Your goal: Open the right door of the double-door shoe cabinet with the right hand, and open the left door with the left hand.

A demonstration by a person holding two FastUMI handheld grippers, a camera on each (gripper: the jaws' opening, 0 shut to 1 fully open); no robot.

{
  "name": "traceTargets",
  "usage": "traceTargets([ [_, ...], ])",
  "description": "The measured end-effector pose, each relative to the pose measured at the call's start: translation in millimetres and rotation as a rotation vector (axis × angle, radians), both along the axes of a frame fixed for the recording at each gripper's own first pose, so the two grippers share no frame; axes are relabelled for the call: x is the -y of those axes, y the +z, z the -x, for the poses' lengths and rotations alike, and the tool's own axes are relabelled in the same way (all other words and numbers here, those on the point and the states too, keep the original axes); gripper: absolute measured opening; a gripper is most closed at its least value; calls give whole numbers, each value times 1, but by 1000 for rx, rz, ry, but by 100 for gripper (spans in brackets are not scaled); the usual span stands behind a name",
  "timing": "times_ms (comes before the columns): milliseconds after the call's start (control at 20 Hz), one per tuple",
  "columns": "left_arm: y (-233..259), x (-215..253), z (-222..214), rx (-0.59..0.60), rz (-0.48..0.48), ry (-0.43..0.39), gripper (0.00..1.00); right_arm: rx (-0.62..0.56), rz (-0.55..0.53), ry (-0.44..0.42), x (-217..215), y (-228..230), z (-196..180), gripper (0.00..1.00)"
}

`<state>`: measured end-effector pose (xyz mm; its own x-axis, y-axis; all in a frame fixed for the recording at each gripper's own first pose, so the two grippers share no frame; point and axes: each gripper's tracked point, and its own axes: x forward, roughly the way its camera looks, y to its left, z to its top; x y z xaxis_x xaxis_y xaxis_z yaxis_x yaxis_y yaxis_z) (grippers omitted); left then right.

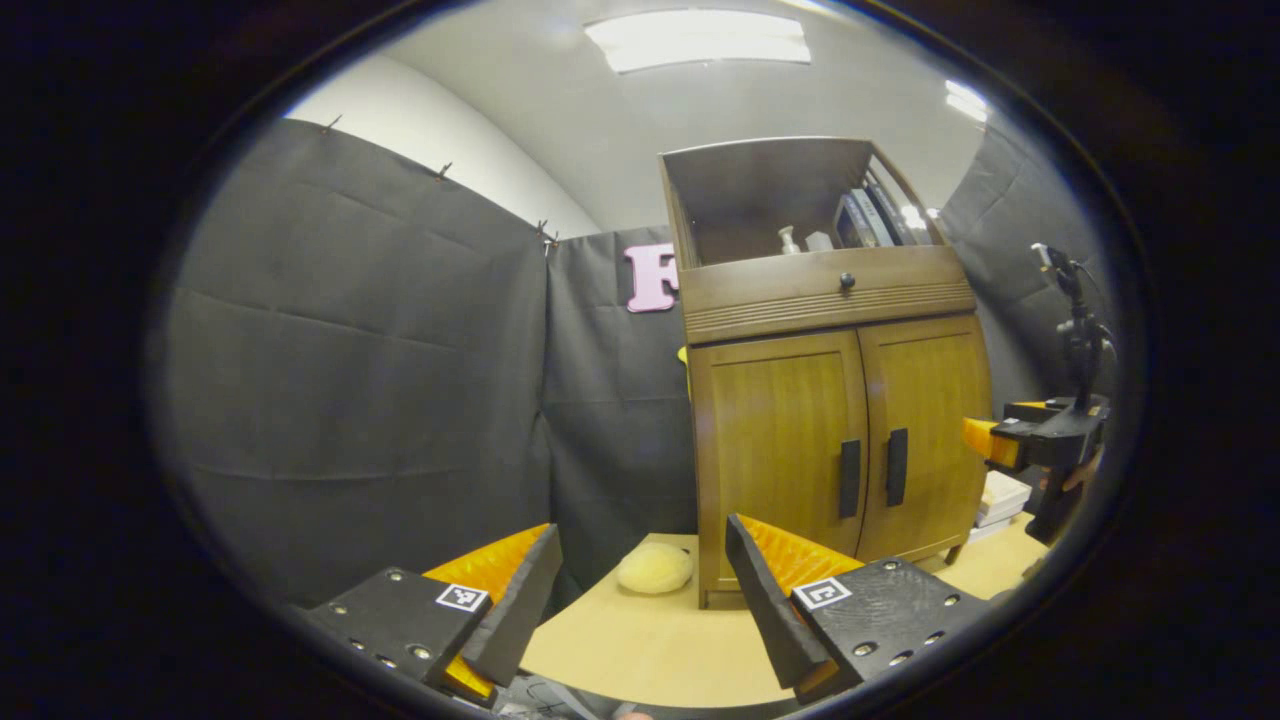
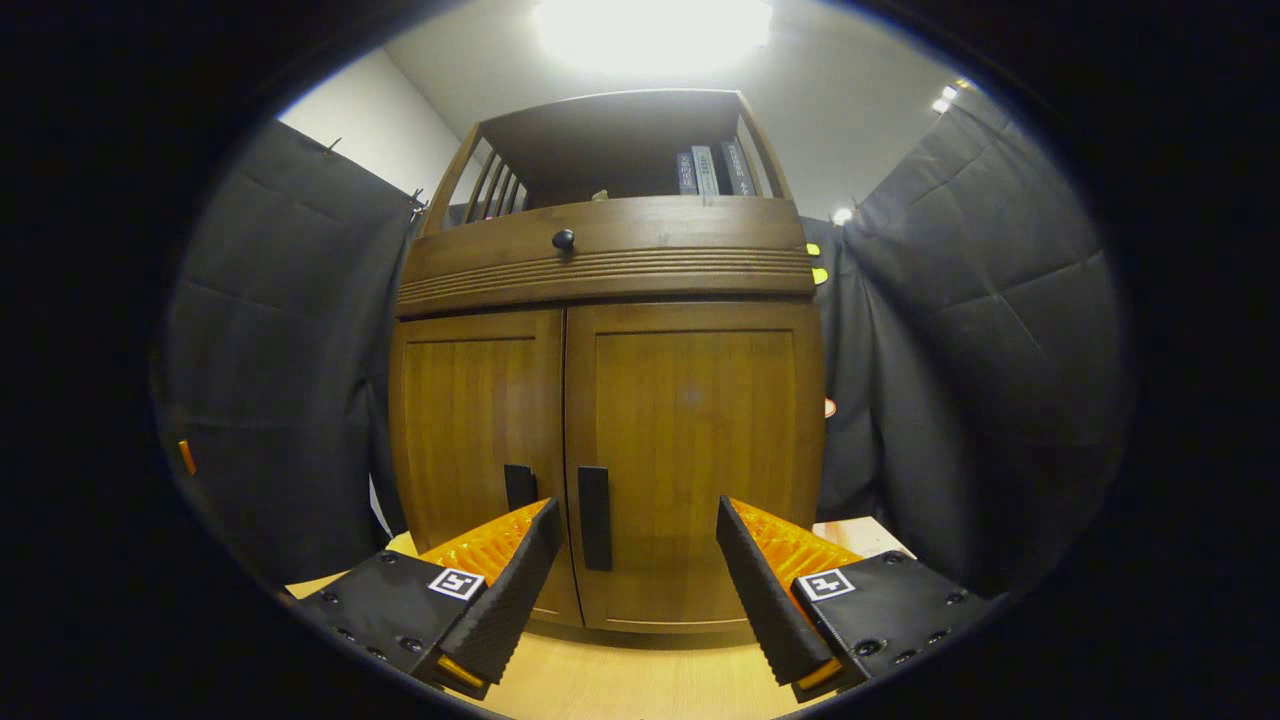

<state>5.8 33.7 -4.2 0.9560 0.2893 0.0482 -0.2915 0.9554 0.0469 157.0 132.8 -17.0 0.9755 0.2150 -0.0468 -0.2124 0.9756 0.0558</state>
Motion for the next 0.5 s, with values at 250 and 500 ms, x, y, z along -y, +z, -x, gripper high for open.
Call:
traceTargets([
  [250, -5, -9, 2, -6, -8, 64, 95, -10, -4, 8, -19, -12, -33, 98],
  [500, -11, -21, 5, -13, -19, 130, 95, -37, -1, 16, -33, -29, -63, 96],
])
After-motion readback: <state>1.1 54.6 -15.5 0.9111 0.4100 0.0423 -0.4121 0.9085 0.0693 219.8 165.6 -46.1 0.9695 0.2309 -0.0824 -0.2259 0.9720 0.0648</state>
